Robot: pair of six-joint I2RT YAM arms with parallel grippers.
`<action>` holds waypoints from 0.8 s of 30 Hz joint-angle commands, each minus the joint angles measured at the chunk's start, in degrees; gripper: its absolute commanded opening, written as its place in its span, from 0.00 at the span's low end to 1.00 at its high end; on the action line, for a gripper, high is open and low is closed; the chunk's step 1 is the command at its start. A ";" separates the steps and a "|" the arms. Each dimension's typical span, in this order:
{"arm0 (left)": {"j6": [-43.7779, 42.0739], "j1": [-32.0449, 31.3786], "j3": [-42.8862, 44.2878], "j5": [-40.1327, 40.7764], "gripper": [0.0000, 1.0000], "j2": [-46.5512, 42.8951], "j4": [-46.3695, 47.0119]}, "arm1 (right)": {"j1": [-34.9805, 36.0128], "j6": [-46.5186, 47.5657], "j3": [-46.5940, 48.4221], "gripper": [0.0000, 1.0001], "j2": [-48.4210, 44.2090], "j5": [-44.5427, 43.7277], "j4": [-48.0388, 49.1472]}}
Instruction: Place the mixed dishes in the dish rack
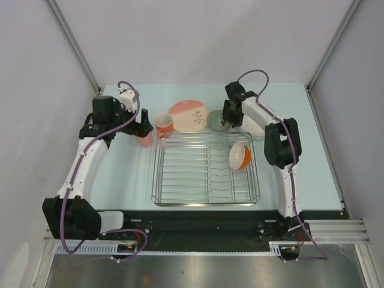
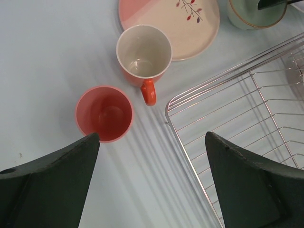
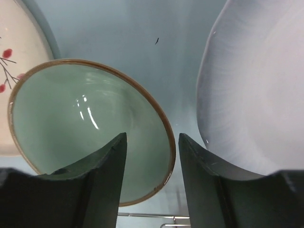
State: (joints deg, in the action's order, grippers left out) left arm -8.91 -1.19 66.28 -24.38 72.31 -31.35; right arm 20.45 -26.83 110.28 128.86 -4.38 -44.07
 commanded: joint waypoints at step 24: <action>0.64 0.49 -2.65 -0.40 0.99 -1.30 2.17 | 2.14 6.51 2.39 0.00 -10.81 -17.31 -0.56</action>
State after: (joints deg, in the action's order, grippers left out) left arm -8.91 -1.19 64.23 -24.36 72.31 -31.16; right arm 21.74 -24.80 108.14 127.26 -11.40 -42.19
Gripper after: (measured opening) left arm 0.987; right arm 0.152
